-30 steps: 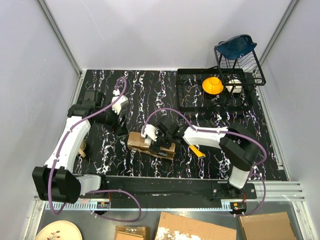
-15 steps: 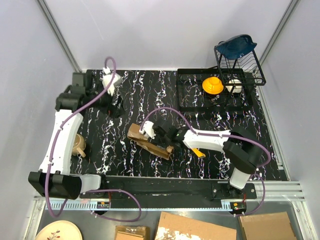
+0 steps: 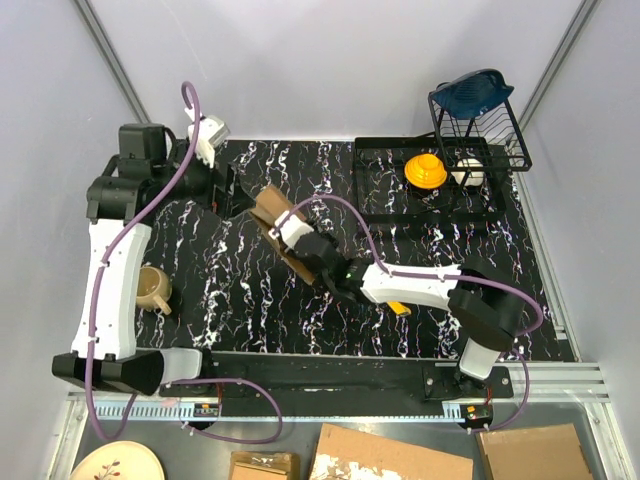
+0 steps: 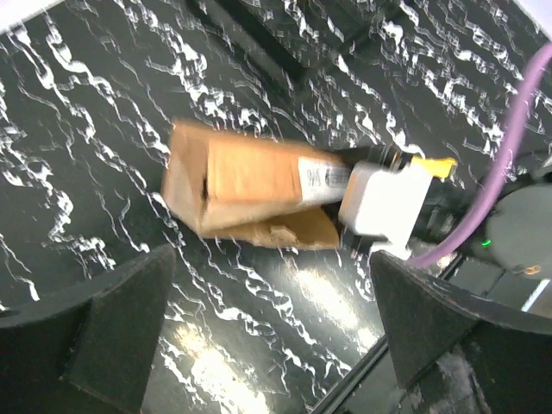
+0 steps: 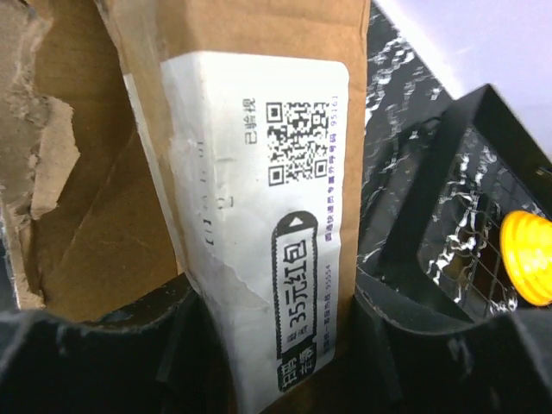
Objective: Unpack the express box
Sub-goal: Open the express box at the center of the board.
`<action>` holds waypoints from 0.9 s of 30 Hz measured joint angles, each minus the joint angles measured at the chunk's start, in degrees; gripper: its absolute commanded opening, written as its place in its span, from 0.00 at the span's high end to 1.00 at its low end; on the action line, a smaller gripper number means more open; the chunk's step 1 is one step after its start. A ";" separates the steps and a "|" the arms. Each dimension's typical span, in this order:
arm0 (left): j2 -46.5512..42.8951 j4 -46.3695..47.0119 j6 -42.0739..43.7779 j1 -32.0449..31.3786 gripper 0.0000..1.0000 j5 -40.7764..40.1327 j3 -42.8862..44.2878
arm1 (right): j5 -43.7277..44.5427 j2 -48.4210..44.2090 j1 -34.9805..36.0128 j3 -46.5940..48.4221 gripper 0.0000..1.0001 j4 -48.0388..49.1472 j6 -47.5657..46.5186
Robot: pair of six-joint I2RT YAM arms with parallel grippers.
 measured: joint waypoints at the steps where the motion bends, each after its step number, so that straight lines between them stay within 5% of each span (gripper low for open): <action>1: -0.63 1.25 -0.48 0.00 0.01 0.31 -2.34 | 1.84 0.00 0.00 1.55 0.45 0.11 1.31; 6: -10.12 7.72 -4.57 0.00 0.01 -2.14 -17.33 | 7.34 -0.26 0.00 6.27 0.43 2.16 4.31; 14: -18.73 17.07 -9.64 0.00 0.05 -6.45 -22.47 | 8.96 -4.85 0.00 6.36 0.42 5.68 7.74; 18: -19.02 24.26 -14.86 0.00 0.11 -8.48 -25.97 | 8.87 -6.45 0.00 6.36 0.42 6.03 10.23; 27: -14.08 34.21 -22.56 -0.90 0.06 -8.76 -26.29 | 8.50 -6.64 0.22 6.36 0.42 5.53 12.94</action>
